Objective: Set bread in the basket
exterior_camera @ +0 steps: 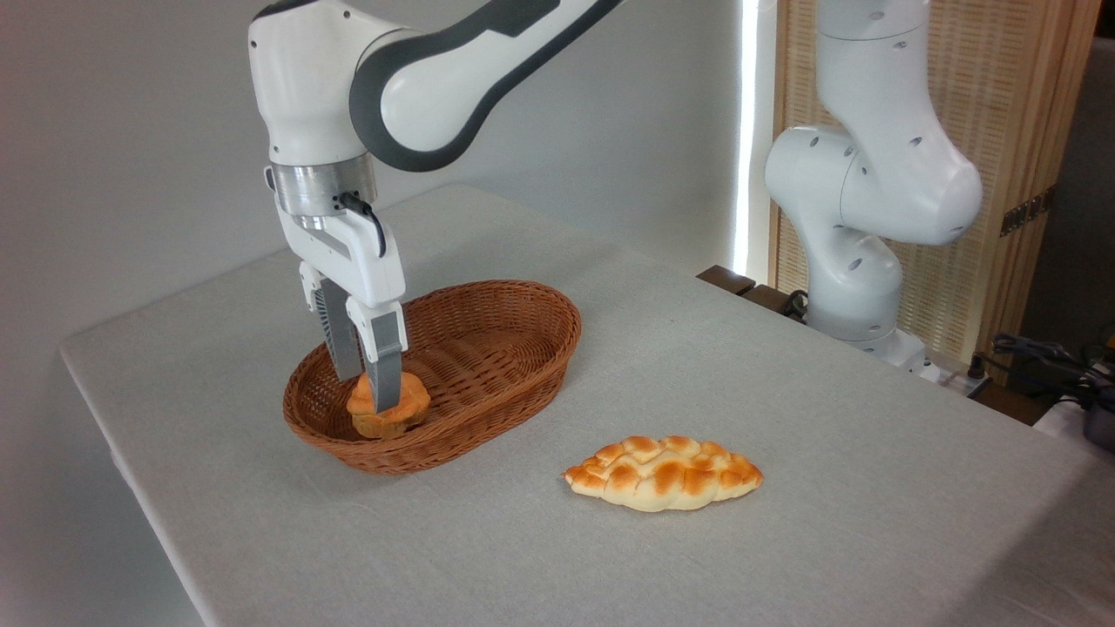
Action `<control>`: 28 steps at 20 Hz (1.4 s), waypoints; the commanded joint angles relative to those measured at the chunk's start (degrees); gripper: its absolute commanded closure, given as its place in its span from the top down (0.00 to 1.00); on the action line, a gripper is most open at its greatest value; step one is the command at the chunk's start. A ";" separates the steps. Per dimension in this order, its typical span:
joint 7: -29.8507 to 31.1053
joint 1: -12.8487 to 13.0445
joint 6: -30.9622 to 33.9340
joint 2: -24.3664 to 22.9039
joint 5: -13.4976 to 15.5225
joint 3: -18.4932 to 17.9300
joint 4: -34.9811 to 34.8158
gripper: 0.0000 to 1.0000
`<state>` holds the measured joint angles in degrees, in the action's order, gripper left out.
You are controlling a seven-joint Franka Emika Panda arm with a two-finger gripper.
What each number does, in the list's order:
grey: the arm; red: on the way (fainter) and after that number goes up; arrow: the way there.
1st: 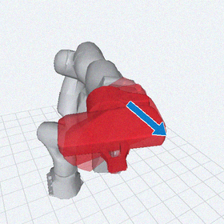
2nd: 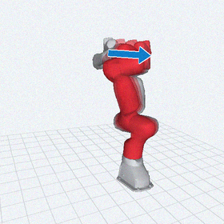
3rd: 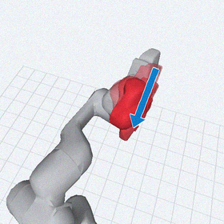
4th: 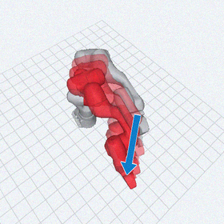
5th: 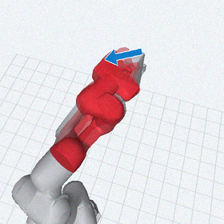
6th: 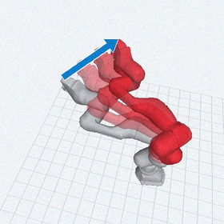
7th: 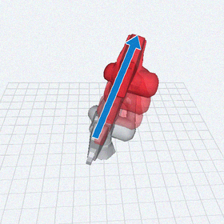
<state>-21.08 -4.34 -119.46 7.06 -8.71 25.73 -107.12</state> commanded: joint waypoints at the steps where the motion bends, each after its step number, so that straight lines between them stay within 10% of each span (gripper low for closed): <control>1: 0.69 -0.58 4.83 -1.88 -0.35 -0.94 2.52 1.00; 6: -2.72 -0.94 13.71 -2.58 1.06 -4.36 7.70 1.00; 16: -21.37 -1.11 27.09 -6.97 13.44 -18.60 14.13 1.00; 28: -21.28 0.64 29.64 -7.68 13.54 -19.84 16.68 1.00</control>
<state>-41.79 -5.18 -91.62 -0.62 3.82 7.23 -91.49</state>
